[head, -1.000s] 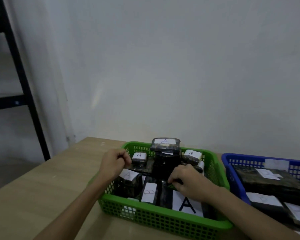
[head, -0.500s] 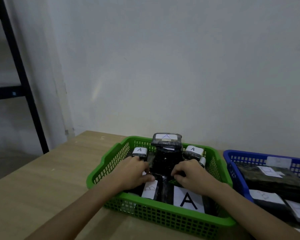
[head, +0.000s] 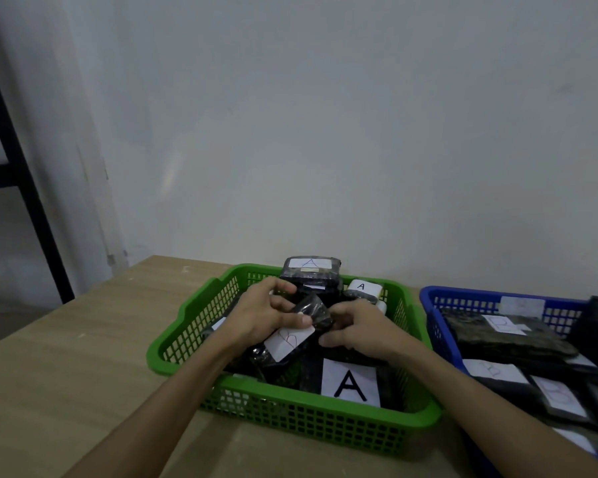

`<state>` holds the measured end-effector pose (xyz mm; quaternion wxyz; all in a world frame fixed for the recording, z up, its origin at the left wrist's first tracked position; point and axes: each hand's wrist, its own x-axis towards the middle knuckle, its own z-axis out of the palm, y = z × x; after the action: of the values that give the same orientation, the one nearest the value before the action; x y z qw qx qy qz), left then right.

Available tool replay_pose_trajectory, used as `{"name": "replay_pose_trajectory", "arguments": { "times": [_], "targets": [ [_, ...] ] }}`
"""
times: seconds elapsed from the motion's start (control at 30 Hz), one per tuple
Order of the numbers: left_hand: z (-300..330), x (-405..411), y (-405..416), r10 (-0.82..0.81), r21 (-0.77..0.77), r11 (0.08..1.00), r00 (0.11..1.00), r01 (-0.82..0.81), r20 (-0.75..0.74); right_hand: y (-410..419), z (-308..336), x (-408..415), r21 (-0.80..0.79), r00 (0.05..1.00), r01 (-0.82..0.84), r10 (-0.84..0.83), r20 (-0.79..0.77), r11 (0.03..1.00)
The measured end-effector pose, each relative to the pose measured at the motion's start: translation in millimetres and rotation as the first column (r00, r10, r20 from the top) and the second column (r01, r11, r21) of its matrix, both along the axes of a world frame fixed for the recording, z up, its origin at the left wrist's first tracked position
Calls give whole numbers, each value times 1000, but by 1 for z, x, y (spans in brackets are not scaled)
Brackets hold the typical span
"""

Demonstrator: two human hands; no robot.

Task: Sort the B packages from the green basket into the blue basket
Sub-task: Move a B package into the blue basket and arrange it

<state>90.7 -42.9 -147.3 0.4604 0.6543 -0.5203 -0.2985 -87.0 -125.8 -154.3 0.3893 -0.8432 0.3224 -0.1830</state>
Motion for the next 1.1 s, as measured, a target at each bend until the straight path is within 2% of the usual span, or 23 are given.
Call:
{"name": "replay_pose_trajectory", "arguments": {
  "times": [0.1,0.17,0.27,0.37,0.5,0.63,0.77,0.97,1.1],
  "targets": [
    [2,-3,0,-4,-66,998,996,-2,-89,2,6,-6,308,978,-77,13,206,948],
    [3,-6,3,-12,-114,993,999,7,-42,6,9,-8,381,965,-150,51,258,912],
    [2,-7,6,-49,-170,984,998,52,26,9,10,-7,379,958,-127,13,288,917],
    [2,-9,5,-1,-240,971,998,18,68,9,10,-6,374,943,-31,-97,319,927],
    [4,-13,4,80,-336,939,997,-78,-8,1,16,-14,353,882,81,-232,410,932],
    [4,-26,-6,111,-356,929,994,-104,-3,-10,22,-38,331,802,187,-338,492,925],
    [10,-62,-29,48,-383,923,999,-36,22,-23,23,-83,365,720,242,-419,554,899],
    [12,-134,-62,-78,-349,931,991,111,107,-37,24,-177,446,701,288,-503,506,848],
    [0,-176,-74,-147,-323,912,936,254,320,-39,28,-248,432,731,323,-512,451,842]
  ]
}}
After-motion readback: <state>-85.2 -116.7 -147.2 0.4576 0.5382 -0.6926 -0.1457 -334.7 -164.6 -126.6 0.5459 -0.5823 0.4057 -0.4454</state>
